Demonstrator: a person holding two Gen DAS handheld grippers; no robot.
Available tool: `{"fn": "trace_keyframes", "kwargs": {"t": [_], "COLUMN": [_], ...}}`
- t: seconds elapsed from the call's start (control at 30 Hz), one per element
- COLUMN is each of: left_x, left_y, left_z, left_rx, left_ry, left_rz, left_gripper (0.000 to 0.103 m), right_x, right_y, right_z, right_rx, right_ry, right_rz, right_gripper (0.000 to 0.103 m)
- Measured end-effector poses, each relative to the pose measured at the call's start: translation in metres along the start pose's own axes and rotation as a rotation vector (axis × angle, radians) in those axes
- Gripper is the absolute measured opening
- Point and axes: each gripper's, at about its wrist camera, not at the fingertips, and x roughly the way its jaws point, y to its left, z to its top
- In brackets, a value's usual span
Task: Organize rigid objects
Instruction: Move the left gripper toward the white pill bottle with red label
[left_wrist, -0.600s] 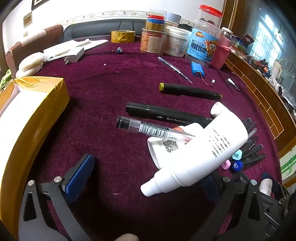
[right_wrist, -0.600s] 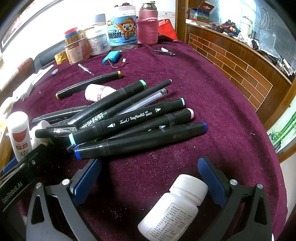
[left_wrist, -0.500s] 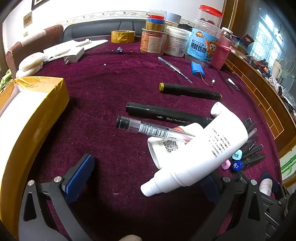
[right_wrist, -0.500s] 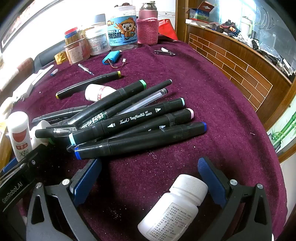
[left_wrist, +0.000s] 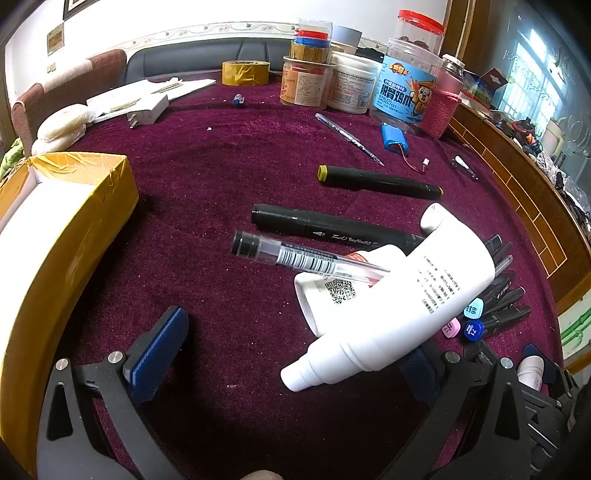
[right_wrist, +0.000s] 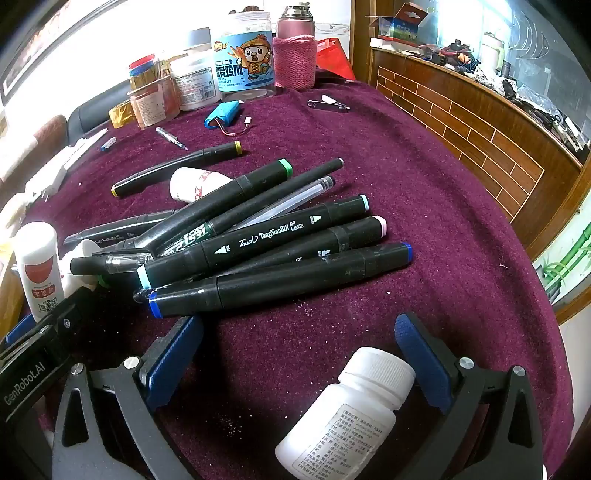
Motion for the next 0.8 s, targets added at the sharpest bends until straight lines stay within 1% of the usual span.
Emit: {"fn": "trace_keyframes", "kwargs": {"t": [0.43,0.47,0.5,0.53,0.57,0.6,0.63,0.7,0.73,0.8], "left_x": [0.0,0.001,0.003,0.006,0.007,0.004,0.0,-0.006,-0.009,-0.013], "left_y": [0.0,0.0,0.0,-0.009,-0.011,-0.013,-0.008,-0.005,-0.004,-0.003], "left_z": [0.001,0.003,0.004,0.001,0.0,-0.004,-0.009,-0.018,-0.023,-0.022], "left_rx": [0.008,0.021,0.058,0.139,0.184,0.225,0.216,0.233,0.228,0.224], "left_ry": [0.008,0.026,0.061,0.108,0.114,0.114,0.122,0.103,0.081,0.079], "left_rz": [0.001,-0.005,-0.018,-0.016,0.007,0.007,-0.012,-0.016,-0.019,-0.011], "left_gripper": [0.103,0.103,0.103,0.103,0.103,0.103,0.103,0.103,0.103,0.103], "right_x": [0.0,0.0,0.0,0.0,0.0,0.0,0.0,0.001,0.001,0.001], "right_y": [0.0,-0.001,-0.001,-0.002,-0.001,0.0,0.001,0.001,0.001,0.001], "right_z": [0.0,0.0,0.0,0.0,0.0,0.0,0.0,0.0,0.0,0.002], "right_rx": [0.0,-0.001,-0.001,0.002,-0.003,-0.004,-0.003,-0.003,-0.003,-0.003], "right_ry": [0.0,0.0,0.0,0.0,-0.001,-0.001,-0.001,-0.001,-0.001,-0.001], "right_rz": [0.0,-0.001,-0.002,0.001,-0.004,-0.006,-0.005,-0.008,-0.007,-0.008], "right_gripper": [0.102,0.102,0.102,0.102,0.102,0.102,0.102,0.102,0.102,0.102]}}
